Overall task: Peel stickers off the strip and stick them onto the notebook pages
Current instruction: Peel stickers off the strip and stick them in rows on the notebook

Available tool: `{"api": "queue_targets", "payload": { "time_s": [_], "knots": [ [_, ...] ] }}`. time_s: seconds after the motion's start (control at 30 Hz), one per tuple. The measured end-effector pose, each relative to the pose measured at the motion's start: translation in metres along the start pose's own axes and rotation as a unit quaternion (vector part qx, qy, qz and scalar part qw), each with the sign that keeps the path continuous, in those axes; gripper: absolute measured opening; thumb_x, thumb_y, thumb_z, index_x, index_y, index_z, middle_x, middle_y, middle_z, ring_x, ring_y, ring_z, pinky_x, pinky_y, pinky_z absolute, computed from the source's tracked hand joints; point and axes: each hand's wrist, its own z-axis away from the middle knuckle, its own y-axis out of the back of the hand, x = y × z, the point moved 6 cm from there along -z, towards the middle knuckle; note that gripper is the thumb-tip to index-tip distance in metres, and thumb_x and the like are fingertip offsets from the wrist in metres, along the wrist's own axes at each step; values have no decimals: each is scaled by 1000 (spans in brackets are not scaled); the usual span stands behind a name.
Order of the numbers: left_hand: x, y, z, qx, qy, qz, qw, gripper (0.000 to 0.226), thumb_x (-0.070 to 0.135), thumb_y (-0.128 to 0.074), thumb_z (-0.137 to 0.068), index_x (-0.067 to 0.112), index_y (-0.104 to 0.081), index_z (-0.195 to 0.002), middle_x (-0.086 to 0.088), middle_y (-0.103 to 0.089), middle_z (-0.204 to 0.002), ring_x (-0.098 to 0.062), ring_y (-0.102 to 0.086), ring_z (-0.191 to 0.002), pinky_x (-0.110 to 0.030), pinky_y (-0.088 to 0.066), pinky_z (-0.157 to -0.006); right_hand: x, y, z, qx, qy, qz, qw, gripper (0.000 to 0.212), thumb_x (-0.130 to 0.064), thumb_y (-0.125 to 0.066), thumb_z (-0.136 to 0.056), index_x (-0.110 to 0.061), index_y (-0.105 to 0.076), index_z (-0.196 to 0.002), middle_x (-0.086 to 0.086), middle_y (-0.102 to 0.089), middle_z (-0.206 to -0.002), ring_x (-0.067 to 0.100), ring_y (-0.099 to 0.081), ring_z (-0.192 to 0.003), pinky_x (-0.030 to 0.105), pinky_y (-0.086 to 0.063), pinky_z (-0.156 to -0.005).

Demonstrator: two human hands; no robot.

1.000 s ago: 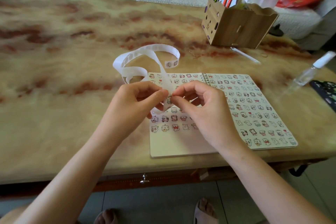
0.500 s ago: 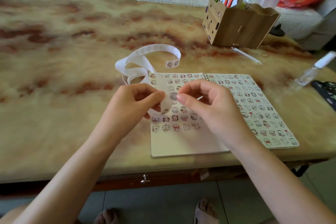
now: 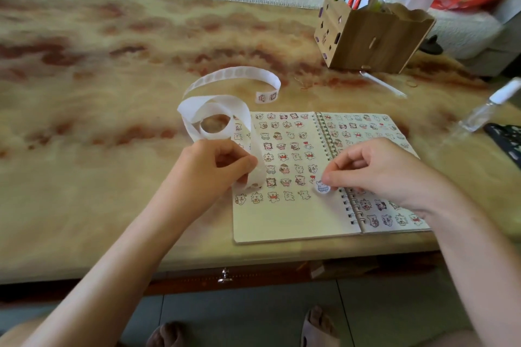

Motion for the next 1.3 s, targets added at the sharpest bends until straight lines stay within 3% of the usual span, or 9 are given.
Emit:
{"api": "queue_targets", "payload": {
  "time_s": [0.17, 0.23, 0.3, 0.37, 0.53, 0.73, 0.93, 1.17, 1.3],
  "knots": [
    [0, 0, 0, 0, -6, -10, 1000, 16, 28, -65, -85, 21, -70, -72, 8, -67, -59, -6, -54, -58, -28, -45, -65, 0, -5, 0, -10, -4, 9, 1000, 5, -21, -78, -76, -17, -76, -73, 7, -75, -75, 26, -57, -72, 45, -52, -76],
    [0, 0, -1, -1, -7, -10, 1000, 16, 28, -65, -85, 20, -70, -72, 7, -68, -60, -9, -55, -60, -33, -48, -67, -1, -5, 1, -14, -3, 10, 1000, 5, -20, -77, -78, -17, -76, -74, 2, -75, -72, 23, -56, -65, 34, -53, -63],
    [0, 0, -1, -1, -6, -9, 1000, 16, 28, -64, -85, 20, -70, -73, 7, -68, -61, -11, -57, -62, -36, -50, -69, -1, -7, 1, -21, -2, 9, 1000, 6, -21, -76, -79, -18, -75, -74, -2, -74, -69, 20, -49, -60, 21, -42, -50],
    [-1, 0, -1, -3, -4, -7, 1000, 15, 28, -64, -85, 21, -70, -72, 7, -68, -60, -11, -56, -61, -36, -50, -69, 0, -7, 1, -22, -1, 12, 1000, 6, -21, -76, -79, -19, -75, -74, -5, -74, -68, 21, -50, -64, 25, -41, -58],
    [-3, -1, -2, -8, -5, -4, 1000, 16, 28, -65, -84, 21, -70, -72, 8, -67, -59, -9, -55, -59, -31, -47, -65, 1, -7, 0, -17, -6, 12, 1000, 8, -22, -76, -79, -19, -74, -72, -5, -73, -67, 20, -46, -64, 27, -36, -56],
    [-3, 0, -3, -7, -7, -3, 1000, 16, 27, -65, -84, 21, -70, -71, 7, -67, -59, -9, -56, -61, -31, -47, -65, 1, -7, 1, -15, -10, 26, 1000, 7, -20, -75, -80, -19, -74, -73, -8, -73, -66, 21, -52, -70, 34, -42, -69],
    [-3, -1, -3, -7, -7, -8, 1000, 16, 28, -65, -85, 21, -70, -71, 8, -68, -60, -9, -57, -61, -31, -48, -66, 1, -8, 1, -2, -12, 31, 999, 8, -19, -75, -80, -18, -74, -72, -8, -72, -64, 23, -53, -69, 36, -42, -68],
    [-1, -1, -2, -5, -9, -11, 1000, 16, 28, -65, -84, 19, -70, -72, 8, -67, -59, -5, -55, -58, -27, -46, -66, 1, -10, -1, 19, -14, 63, 998, 10, -16, -77, -77, -18, -73, -68, -1, -72, -67, 39, -60, -67, 55, -54, -70],
    [-1, -1, -2, -3, -9, -17, 1000, 15, 28, -65, -85, 20, -69, -72, 9, -67, -58, -3, -53, -55, -26, -45, -64, 2, -11, -3, 28, 0, 80, 996, 10, -20, -79, -75, -21, -72, -68, -2, -70, -65, 35, -65, -68, 50, -55, -68]
  ]
}}
